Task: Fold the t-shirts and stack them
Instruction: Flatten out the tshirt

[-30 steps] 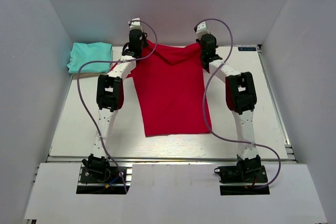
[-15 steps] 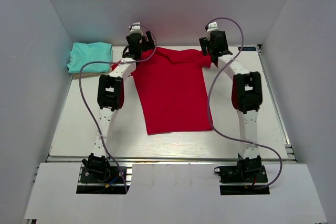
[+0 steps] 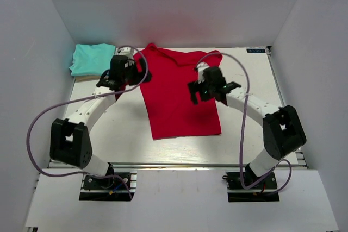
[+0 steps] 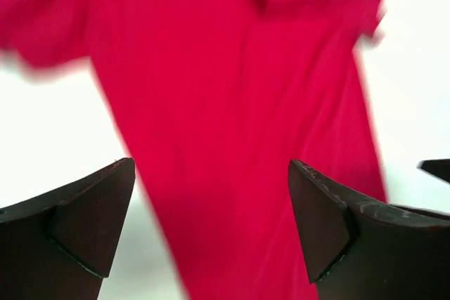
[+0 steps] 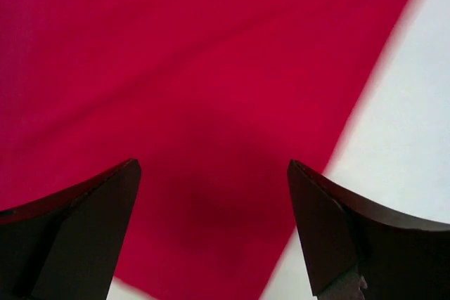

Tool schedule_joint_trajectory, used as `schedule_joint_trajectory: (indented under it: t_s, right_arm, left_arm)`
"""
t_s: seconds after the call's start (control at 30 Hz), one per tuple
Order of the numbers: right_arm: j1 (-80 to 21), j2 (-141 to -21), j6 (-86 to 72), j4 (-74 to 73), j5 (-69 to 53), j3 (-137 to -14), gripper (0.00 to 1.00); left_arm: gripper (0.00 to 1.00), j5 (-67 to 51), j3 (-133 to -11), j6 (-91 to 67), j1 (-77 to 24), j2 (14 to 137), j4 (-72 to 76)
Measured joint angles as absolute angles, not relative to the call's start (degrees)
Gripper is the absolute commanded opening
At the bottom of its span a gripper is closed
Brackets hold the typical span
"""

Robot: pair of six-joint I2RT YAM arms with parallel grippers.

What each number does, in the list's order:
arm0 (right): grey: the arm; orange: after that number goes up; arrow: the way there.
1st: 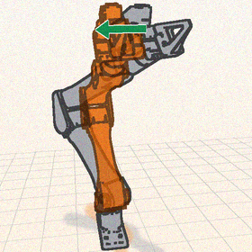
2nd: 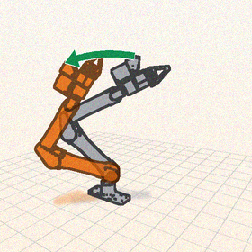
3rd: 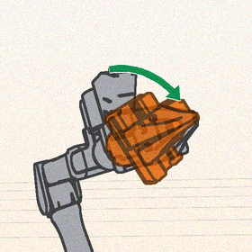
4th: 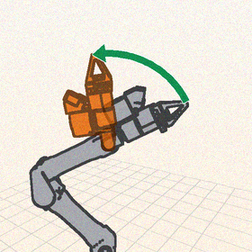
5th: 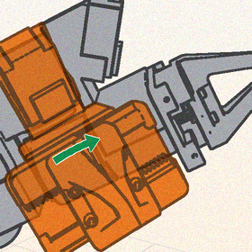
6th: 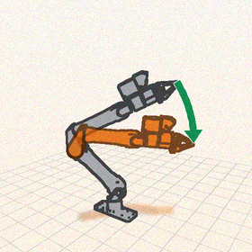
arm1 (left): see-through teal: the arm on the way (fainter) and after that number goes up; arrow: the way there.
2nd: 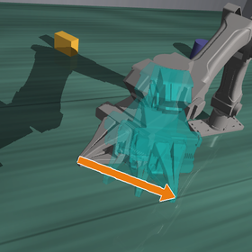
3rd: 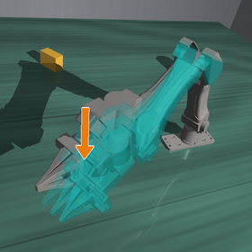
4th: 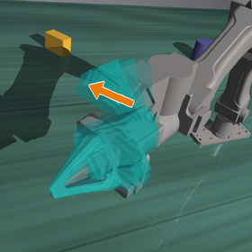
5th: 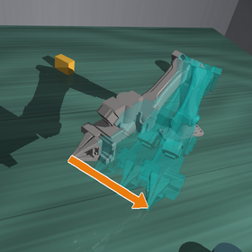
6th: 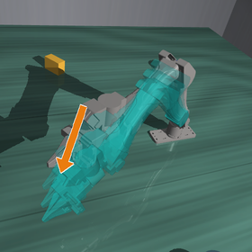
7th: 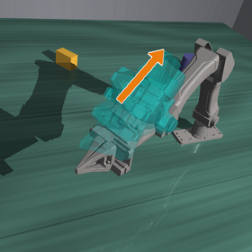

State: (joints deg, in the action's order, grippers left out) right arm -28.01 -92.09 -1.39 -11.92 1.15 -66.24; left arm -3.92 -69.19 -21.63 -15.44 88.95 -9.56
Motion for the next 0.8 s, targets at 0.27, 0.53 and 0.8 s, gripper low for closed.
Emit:
schedule_joint_trajectory:
  t_s: [0.27,0.53,0.8]
  right_arm:
    - [-48.4,-91.7,2.3,-14.1,0.4,-61.1,0.88]
    - [-61.6,-98.5,5.9,-9.3,0.2,-66.3,0.72]
    - [-68.7,-110.4,7.4,-7.4,3.8,-72.4,0.62]
  left_arm:
    - [1.0,4.2,-50.6,-33.7,-15.3,71.2,-30.6]
    - [1.0,16.3,-45.4,-42.7,-14.1,46.6,-43.0]
    - [1.0,20.7,-44.2,-45.8,-14.1,45.6,-49.4]
